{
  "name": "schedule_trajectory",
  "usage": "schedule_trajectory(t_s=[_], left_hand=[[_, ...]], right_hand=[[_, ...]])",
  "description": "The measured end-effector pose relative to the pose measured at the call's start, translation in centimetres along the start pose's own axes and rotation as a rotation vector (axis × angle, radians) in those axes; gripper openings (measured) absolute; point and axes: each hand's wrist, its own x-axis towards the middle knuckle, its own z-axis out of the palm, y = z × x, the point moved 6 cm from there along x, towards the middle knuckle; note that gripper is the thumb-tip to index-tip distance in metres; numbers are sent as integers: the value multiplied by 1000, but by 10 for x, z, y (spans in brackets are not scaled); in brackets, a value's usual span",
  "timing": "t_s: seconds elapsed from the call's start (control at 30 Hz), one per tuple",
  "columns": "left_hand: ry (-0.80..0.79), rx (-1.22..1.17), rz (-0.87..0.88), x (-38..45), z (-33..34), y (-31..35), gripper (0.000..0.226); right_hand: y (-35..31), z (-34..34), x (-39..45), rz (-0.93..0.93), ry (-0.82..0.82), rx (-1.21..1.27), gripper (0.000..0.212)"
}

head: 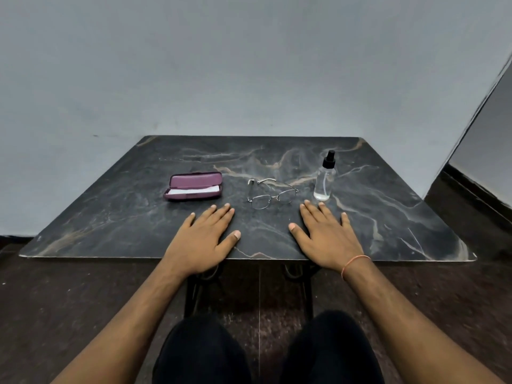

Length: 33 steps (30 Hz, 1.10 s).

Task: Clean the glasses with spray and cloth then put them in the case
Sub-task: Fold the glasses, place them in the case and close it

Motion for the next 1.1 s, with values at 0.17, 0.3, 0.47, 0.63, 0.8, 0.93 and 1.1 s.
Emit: schedule_trajectory(t_s=[0.17,0.3,0.47,0.63,0.8,0.93,1.1], left_hand=[[5,-18,-13,-1,-3,-1,95],[-9,-65,-33,5,-5,1,96],[18,-139,-19,37,-7,12,84],[97,-349,-56,70,-12,19,66],[153,-466,-68,74,-13,13,57],[166,-497,-72,73,-10,11,55],[169,-508,-68,72,-9,9,52]], right_hand=[[2,4,3,-10,4,-19,89],[3,6,6,-5,-3,1,88],[-4,0,23,-33,21,107,78],[-7,-10,50,32,134,305,61],[0,-13,55,51,221,482,47],[4,-15,54,73,253,562,35],[6,-16,52,80,269,602,30]])
